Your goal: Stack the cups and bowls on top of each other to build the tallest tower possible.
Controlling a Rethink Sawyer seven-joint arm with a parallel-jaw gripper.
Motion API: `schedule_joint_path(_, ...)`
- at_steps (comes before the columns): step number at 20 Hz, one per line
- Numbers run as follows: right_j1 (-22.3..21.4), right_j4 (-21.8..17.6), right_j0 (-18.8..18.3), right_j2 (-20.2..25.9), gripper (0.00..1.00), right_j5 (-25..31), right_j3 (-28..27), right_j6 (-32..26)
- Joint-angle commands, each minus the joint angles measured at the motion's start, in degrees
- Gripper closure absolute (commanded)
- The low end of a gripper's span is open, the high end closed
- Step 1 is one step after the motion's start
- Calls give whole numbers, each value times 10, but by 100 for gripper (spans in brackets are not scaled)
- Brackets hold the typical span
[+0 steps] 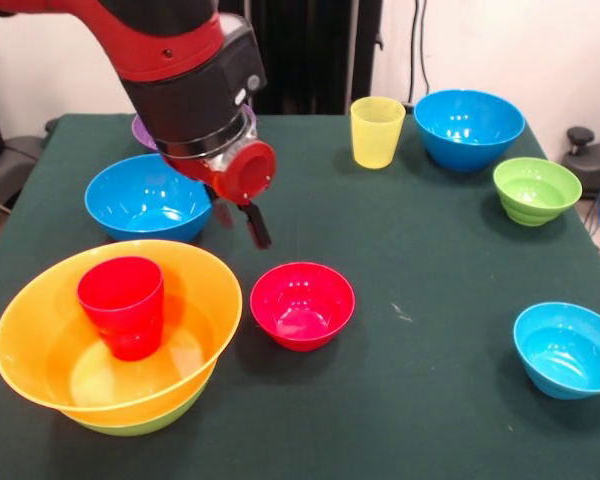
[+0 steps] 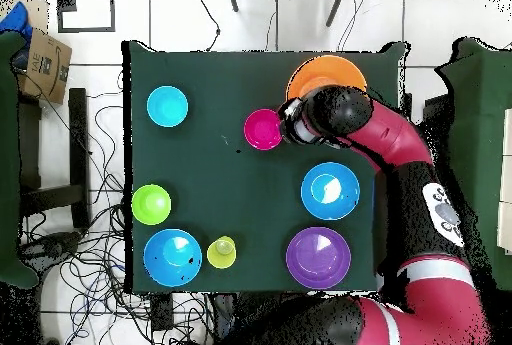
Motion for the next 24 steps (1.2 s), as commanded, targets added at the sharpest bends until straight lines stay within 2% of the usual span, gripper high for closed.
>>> schedule_joint_path(1,33,33,-12,95,0,-73,79,-6)
schedule_joint_path(6,35,22,-19,105,0,-71,84,-26)
schedule_joint_path(15,9,-63,25,32,0,99,19,-49)
schedule_joint_path(21,3,-129,31,0,0,176,-36,-72)
schedule_joint_path(24,-24,-146,33,-9,0,204,-34,-58)
